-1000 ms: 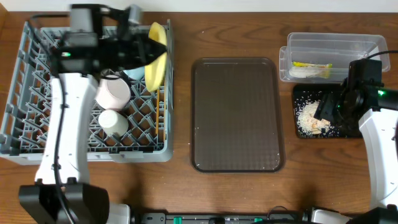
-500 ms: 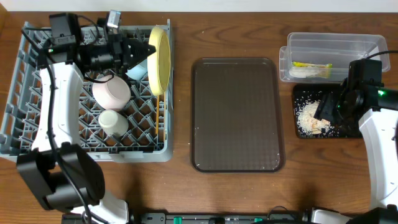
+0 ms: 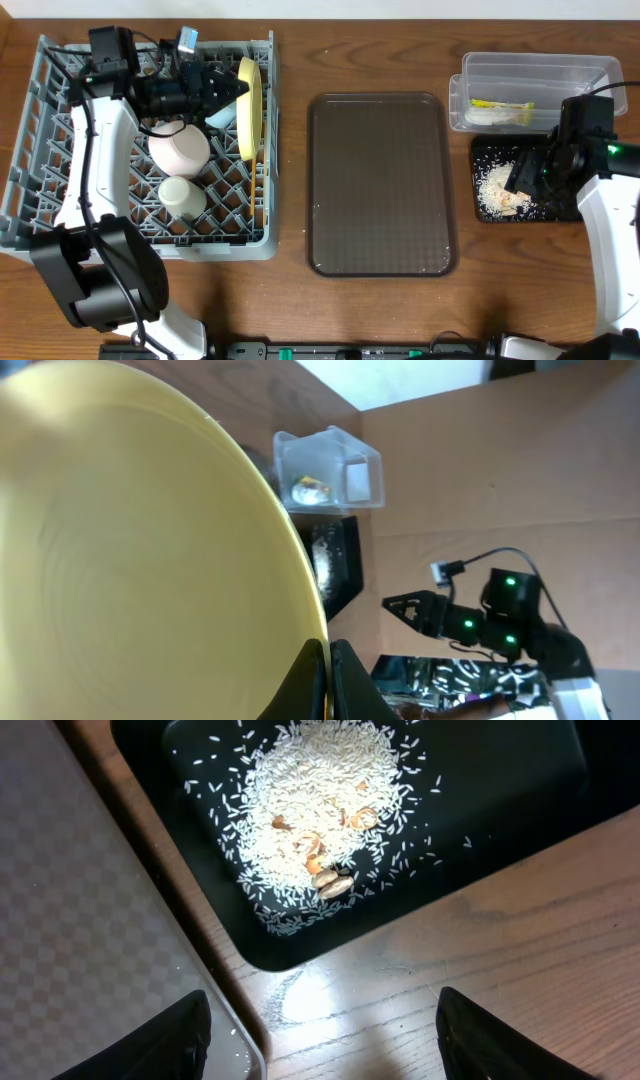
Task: Sort waste into correct bins and load items into the dishwasher rack
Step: 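Lift the yellow plate with the left gripper and stand it upright in the rack, then release the yellow plate and withdraw the left gripper from the rack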
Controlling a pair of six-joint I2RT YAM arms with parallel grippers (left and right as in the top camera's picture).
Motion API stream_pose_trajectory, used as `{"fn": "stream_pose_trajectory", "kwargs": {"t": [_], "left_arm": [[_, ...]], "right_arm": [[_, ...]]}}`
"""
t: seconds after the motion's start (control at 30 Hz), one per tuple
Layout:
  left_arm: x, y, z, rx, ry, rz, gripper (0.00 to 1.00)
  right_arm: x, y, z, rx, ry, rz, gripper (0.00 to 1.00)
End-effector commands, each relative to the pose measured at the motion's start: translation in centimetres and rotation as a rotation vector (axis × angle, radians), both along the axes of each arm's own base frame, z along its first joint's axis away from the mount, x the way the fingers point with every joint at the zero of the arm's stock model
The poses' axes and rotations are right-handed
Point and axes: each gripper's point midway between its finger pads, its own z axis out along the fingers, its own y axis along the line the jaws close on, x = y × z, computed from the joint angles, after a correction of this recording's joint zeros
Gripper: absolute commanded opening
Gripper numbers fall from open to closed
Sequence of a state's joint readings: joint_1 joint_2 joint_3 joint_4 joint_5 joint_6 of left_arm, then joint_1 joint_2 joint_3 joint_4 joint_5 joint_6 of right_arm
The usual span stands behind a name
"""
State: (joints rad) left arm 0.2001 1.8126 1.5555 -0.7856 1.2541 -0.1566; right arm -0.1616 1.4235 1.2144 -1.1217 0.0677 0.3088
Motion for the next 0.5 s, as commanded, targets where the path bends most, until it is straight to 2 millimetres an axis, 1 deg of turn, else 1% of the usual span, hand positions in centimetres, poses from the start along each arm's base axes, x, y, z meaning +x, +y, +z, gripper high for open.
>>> {"fn": "stream_pose_trajectory", "kwargs": {"t": [0.0, 0.1, 0.17, 0.23, 0.3, 0.33, 0.4, 0.47], "left_arm": [[0.0, 0.6, -2.2, 0.07, 0.038, 0.028, 0.06], [-0.3, 1.0, -4.0, 0.113, 0.079, 0.048, 0.06], [-0.4, 1.5, -5.4, 0.165, 0.109, 0.07, 0.06], [-0.5, 2.1, -6.3, 0.216, 0.135, 0.091, 0.07], [-0.5, 2.5, -6.9, 0.251, 0.151, 0.104, 0.27], [-0.6, 2.5, -6.9, 0.252, 0.156, 0.104, 0.38], [-0.7, 2.6, -7.1, 0.267, 0.155, 0.103, 0.56], [-0.8, 3.3, -7.5, 0.328, 0.16, 0.124, 0.68]], "right_arm": [[-0.1, -0.3, 0.5, -0.008, -0.016, 0.001, 0.7], [-0.1, -0.3, 0.5, -0.008, -0.016, 0.001, 0.7], [-0.1, -0.3, 0.5, -0.008, -0.016, 0.001, 0.7], [-0.1, -0.3, 0.5, -0.008, -0.016, 0.001, 0.7], [-0.1, -0.3, 0.5, -0.008, -0.016, 0.001, 0.7], [-0.1, -0.3, 0.5, -0.008, -0.016, 0.001, 0.7], [-0.1, -0.3, 0.5, -0.008, -0.016, 0.001, 0.7], [-0.1, -0.3, 0.5, -0.009, -0.019, 0.001, 0.7]]}}
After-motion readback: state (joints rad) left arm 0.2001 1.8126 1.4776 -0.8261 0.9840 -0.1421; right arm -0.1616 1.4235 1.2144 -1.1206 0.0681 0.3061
